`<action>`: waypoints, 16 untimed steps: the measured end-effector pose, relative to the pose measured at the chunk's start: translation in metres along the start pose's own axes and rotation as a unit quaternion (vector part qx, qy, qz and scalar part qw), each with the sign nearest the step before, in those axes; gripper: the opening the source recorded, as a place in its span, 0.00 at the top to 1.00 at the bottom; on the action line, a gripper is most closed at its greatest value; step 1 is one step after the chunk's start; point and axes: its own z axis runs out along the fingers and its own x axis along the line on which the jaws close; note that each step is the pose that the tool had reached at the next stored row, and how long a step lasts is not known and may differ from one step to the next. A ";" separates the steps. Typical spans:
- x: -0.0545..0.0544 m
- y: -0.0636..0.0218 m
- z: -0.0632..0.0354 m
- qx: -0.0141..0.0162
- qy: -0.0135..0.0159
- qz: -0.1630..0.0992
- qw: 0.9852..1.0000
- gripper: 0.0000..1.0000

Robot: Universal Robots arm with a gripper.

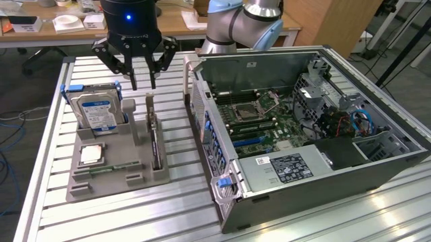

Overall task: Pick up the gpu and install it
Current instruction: 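Pick up the gpu and move the gpu toward the slot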

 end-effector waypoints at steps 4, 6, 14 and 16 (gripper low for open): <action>0.000 0.0000 0.0000 0.000 0.000 0.000 1.000 0.58; 0.000 0.0000 0.0000 0.000 0.000 0.000 1.000 0.58; 0.000 -0.0038 -0.0001 0.000 0.000 0.000 1.000 0.58; 0.000 -0.0053 -0.0001 0.000 0.000 0.000 1.000 0.58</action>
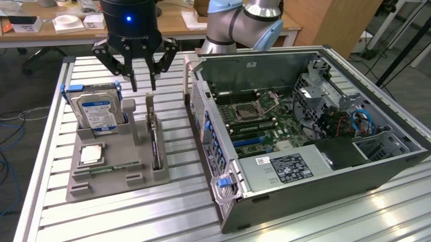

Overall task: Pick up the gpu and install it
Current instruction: 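Pick up the gpu and move the gpu toward the slot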

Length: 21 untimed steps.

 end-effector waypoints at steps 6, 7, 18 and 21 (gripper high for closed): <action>0.000 -0.0051 -0.0001 0.000 0.000 0.000 1.000 0.58; 0.000 -0.0060 -0.0002 0.000 0.000 0.000 1.000 0.58; -0.001 -0.0142 -0.0004 0.000 0.000 0.000 1.000 0.58; -0.001 -0.0160 -0.0004 0.000 0.000 0.000 1.000 0.58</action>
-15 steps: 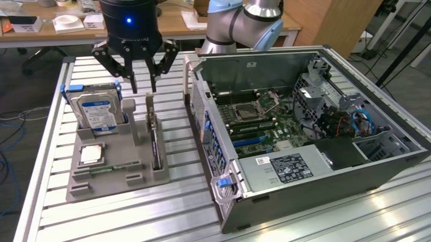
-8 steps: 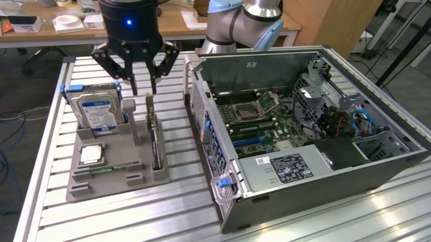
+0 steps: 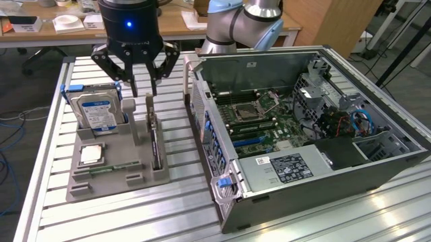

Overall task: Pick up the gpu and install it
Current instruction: 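Pick up the gpu and move the gpu toward the slot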

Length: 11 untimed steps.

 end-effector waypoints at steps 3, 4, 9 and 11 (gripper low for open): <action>0.000 -0.0019 0.0000 0.000 0.000 0.000 1.000 0.58; 0.000 -0.0026 0.0000 0.000 0.000 0.000 1.000 0.58; 0.000 -0.0055 -0.0001 0.000 0.000 0.000 1.000 0.58; 0.000 -0.0065 -0.0001 0.000 0.000 0.000 1.000 0.58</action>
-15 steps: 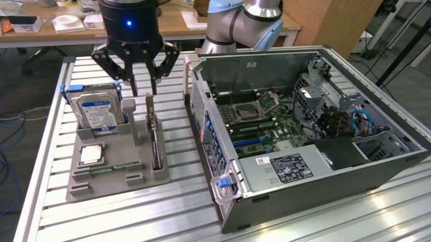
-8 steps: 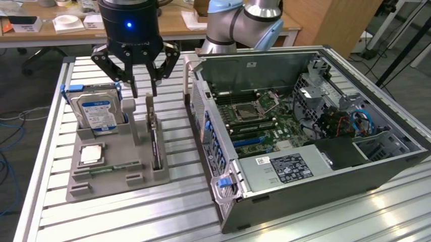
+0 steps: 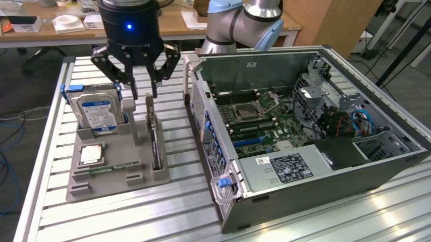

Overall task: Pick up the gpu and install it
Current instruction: 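Pick up the gpu and move the gpu toward the slot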

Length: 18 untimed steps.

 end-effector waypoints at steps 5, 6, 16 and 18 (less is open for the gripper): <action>0.000 -0.0026 0.0000 0.000 0.000 0.000 1.000 0.58; 0.000 -0.0031 0.0000 0.000 0.000 0.000 1.000 0.58; -0.001 -0.0081 0.0000 0.000 0.000 0.000 1.000 0.58; -0.001 -0.0091 0.0000 0.000 0.000 0.000 1.000 0.58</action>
